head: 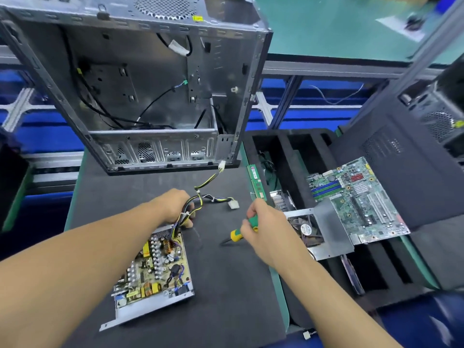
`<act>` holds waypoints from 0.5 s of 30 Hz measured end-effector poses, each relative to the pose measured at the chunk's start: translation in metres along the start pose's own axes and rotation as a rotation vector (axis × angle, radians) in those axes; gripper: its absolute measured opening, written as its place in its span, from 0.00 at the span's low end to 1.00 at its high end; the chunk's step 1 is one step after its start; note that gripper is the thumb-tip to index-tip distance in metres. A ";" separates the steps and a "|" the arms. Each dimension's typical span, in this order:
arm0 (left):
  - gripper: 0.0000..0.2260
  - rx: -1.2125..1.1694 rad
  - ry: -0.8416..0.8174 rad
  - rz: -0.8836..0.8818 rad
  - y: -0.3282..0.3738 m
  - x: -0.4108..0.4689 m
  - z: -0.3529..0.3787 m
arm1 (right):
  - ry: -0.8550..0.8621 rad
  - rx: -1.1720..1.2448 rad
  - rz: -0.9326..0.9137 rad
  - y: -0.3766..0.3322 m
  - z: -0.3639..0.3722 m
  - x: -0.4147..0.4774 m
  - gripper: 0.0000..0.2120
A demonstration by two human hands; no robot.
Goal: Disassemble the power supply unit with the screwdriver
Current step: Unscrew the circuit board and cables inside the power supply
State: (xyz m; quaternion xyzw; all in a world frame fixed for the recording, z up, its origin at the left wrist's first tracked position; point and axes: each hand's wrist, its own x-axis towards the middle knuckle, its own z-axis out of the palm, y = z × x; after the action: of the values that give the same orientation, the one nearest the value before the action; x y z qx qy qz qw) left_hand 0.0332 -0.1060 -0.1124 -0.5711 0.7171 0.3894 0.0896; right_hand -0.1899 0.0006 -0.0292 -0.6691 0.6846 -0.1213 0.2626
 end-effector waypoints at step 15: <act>0.05 -0.293 0.751 -0.241 0.005 -0.026 -0.007 | 0.086 0.040 -0.014 0.005 -0.019 0.001 0.06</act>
State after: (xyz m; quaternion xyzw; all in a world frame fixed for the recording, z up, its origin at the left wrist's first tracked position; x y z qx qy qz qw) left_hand 0.0393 -0.0904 -0.0903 -0.7598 0.5651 0.2390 -0.2152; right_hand -0.2041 -0.0030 -0.0163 -0.6627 0.6879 -0.1655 0.2454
